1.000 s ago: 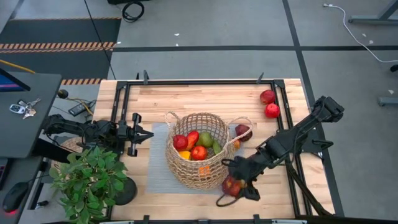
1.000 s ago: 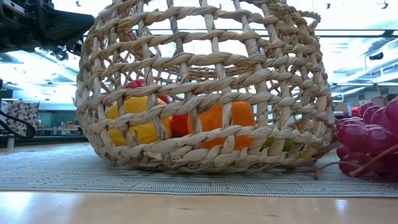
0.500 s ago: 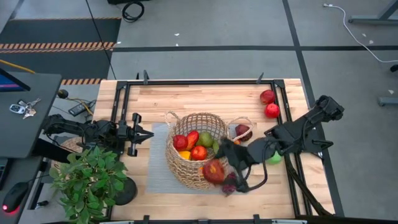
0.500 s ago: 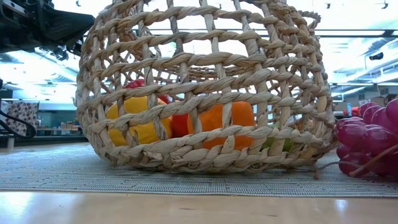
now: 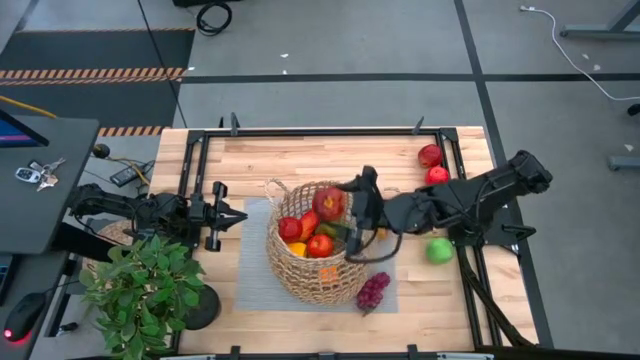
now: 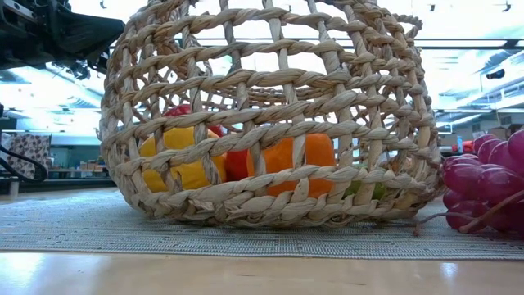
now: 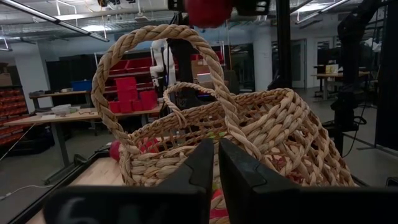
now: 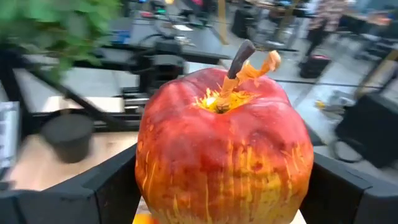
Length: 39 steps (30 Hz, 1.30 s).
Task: Build produce basket
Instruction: Put the bottom dark red apple into the brown basket
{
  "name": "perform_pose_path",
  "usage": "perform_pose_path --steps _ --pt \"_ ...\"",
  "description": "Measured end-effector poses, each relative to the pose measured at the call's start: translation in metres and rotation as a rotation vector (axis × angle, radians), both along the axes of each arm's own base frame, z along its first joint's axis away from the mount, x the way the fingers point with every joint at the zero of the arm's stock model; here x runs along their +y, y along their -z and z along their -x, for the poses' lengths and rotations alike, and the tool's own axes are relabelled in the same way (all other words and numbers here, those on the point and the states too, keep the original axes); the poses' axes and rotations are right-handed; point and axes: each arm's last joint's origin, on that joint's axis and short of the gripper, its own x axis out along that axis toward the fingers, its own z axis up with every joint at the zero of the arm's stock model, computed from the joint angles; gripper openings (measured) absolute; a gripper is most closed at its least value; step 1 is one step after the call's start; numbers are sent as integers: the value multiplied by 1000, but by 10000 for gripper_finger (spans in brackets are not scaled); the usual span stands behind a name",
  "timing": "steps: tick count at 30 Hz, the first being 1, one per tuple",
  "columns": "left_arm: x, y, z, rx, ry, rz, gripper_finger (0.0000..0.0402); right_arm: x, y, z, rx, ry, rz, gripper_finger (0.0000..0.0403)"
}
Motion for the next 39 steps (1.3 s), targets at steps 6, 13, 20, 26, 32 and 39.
perform_pose_path --steps 6,13,20,26,32,39 --pt "0 0 0 0 1 0 29 -8 0 -1 43 89 172 351" --pt "0 0 0 0 0 0 27 3 7 1 238 0 610 351" --pt "0 0 0 0 0 0 34 6 30 2 438 -179 901 351" --pt "0 0 0 0 0 0 27 6 39 2 478 -191 934 351" --pt "0 0 0 0 0 0 28 6 41 2 462 -176 893 351" --pt "0 0 0 0 0 0 34 -8 41 -3 287 3 410 351"
